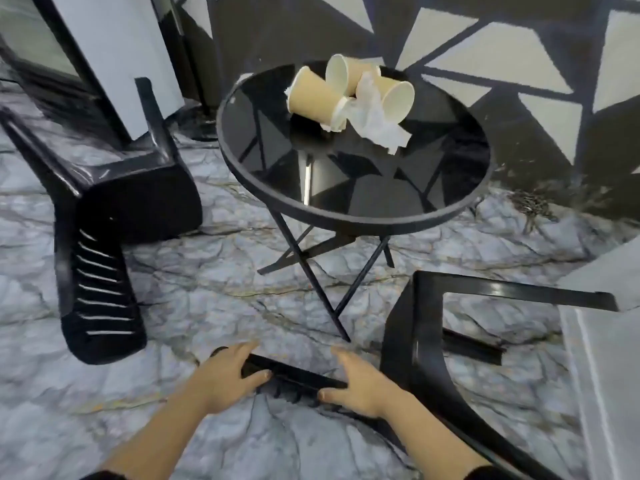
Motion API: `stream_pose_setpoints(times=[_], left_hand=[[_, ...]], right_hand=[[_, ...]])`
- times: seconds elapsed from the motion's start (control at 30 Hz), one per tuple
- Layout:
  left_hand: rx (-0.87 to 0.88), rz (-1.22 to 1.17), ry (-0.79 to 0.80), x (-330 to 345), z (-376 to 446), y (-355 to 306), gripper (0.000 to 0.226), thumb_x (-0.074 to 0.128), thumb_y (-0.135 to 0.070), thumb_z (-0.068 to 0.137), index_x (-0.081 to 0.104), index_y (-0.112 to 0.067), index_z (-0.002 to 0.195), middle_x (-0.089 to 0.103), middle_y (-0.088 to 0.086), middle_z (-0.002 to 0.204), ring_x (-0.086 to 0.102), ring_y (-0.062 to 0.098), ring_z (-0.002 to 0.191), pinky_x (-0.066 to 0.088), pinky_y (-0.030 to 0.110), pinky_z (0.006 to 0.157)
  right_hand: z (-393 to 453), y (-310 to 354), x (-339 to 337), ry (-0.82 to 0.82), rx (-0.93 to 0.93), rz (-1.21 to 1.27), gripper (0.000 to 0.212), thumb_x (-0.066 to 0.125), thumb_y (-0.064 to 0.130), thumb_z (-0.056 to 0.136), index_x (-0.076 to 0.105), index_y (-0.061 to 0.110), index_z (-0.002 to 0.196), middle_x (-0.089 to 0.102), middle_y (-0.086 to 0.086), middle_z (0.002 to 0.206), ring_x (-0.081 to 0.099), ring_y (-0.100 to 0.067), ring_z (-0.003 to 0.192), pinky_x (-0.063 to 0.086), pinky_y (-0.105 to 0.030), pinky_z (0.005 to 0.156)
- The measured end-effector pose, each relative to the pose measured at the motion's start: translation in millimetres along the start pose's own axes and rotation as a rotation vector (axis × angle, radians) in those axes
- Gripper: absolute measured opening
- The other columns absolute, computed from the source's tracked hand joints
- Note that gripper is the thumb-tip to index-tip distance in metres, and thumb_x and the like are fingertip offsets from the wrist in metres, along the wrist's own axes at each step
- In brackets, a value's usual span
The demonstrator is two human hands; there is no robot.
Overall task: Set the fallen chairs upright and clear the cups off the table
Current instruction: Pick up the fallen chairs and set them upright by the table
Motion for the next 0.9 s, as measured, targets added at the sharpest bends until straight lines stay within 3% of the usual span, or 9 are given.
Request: stream_pose_setpoints(times=[0.17,0.27,0.37,0.5,0.57,0.7,0.77,0.87,0.9], left_hand=[[-0.127,-0.001,-0.270,54,40,63,0.077,0.028,-0.077,0.078,0.028,-0.035,0.143,0.001,-0.006,0.157,0.012,0.026,0.145,0.020,0.044,0.116],[-0.162,-0.128,-0.426,66,58,94,0.082,0.033,-0.079,0.070,0.038,-0.033,0.138,0.016,0.004,0.157,0.017,0.028,0.143,0.020,0.047,0.116],[-0.202,-0.290,-0.341,75,77,122,0.072,0.048,-0.070,0.073,0.037,-0.039,0.136,0.034,0.004,0.149,0.031,0.025,0.137,0.029,0.042,0.111],[-0.156,-0.441,-0.265,75,95,137,0.034,0.062,-0.051,0.076,0.044,-0.064,0.103,0.060,-0.006,0.112,0.057,0.017,0.103,0.045,0.028,0.084],[-0.119,-0.459,-0.258,72,101,140,0.034,0.069,-0.032,0.080,0.051,-0.059,0.089,0.065,-0.004,0.095,0.063,0.015,0.087,0.048,0.022,0.072],[-0.089,-0.475,-0.238,62,94,127,0.034,0.072,-0.016,0.078,0.056,-0.046,0.079,0.064,0.004,0.085,0.062,0.016,0.077,0.048,0.025,0.071],[-0.045,-0.470,-0.246,46,85,112,0.032,0.075,-0.013,0.075,0.059,-0.041,0.079,0.063,0.006,0.084,0.060,0.008,0.072,0.048,0.017,0.066],[0.000,-0.525,-0.324,1,66,75,0.028,0.083,-0.022,0.063,0.063,-0.036,0.077,0.065,0.001,0.077,0.061,0.007,0.070,0.053,0.034,0.071],[0.022,-0.525,-0.360,-18,59,61,0.028,0.084,-0.030,0.057,0.063,-0.036,0.074,0.066,-0.001,0.074,0.061,0.004,0.069,0.052,0.028,0.069]], right_hand=[[81,-39,53,0.081,0.003,0.022,0.087,0.057,0.050,0.085,0.002,0.026,0.148,0.011,-0.002,0.159,0.021,-0.023,0.143,0.025,-0.037,0.114],[121,-57,79,0.055,-0.059,-0.009,0.083,0.055,0.054,0.084,0.008,0.030,0.148,0.016,0.000,0.158,0.020,-0.019,0.143,0.023,-0.042,0.116],[149,-66,99,0.050,-0.105,-0.008,0.078,0.051,0.060,0.083,0.010,0.038,0.146,0.022,0.004,0.156,0.025,-0.019,0.141,0.027,-0.043,0.114],[166,-73,111,-0.022,-0.102,-0.155,0.067,0.040,0.063,0.086,0.009,0.044,0.143,0.041,-0.001,0.144,0.046,-0.026,0.124,0.041,-0.036,0.085],[170,-73,110,-0.041,-0.089,-0.168,0.058,0.038,0.056,0.091,0.014,0.044,0.142,0.049,-0.005,0.134,0.050,-0.029,0.116,0.044,-0.038,0.083],[154,-66,104,-0.099,-0.070,-0.058,0.051,0.045,0.049,0.090,0.026,0.048,0.137,0.051,0.002,0.135,0.047,-0.024,0.122,0.040,-0.038,0.098],[136,-61,95,-0.153,-0.062,-0.021,0.050,0.047,0.050,0.089,0.030,0.050,0.136,0.053,0.004,0.132,0.048,-0.021,0.121,0.040,-0.036,0.099],[103,-46,69,-0.235,-0.068,0.060,0.047,0.049,0.050,0.088,0.032,0.053,0.133,0.054,0.011,0.129,0.049,-0.014,0.120,0.039,-0.031,0.098],[90,-38,58,-0.257,-0.071,0.109,0.046,0.050,0.050,0.088,0.033,0.056,0.131,0.054,0.016,0.125,0.049,-0.011,0.119,0.039,-0.028,0.096]])
Point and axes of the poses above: each hand's wrist, its own z-axis towards the middle knuckle, its own x-axis out of the palm, y = z × x, the point moved 2 cm from there along z, towards the middle knuckle
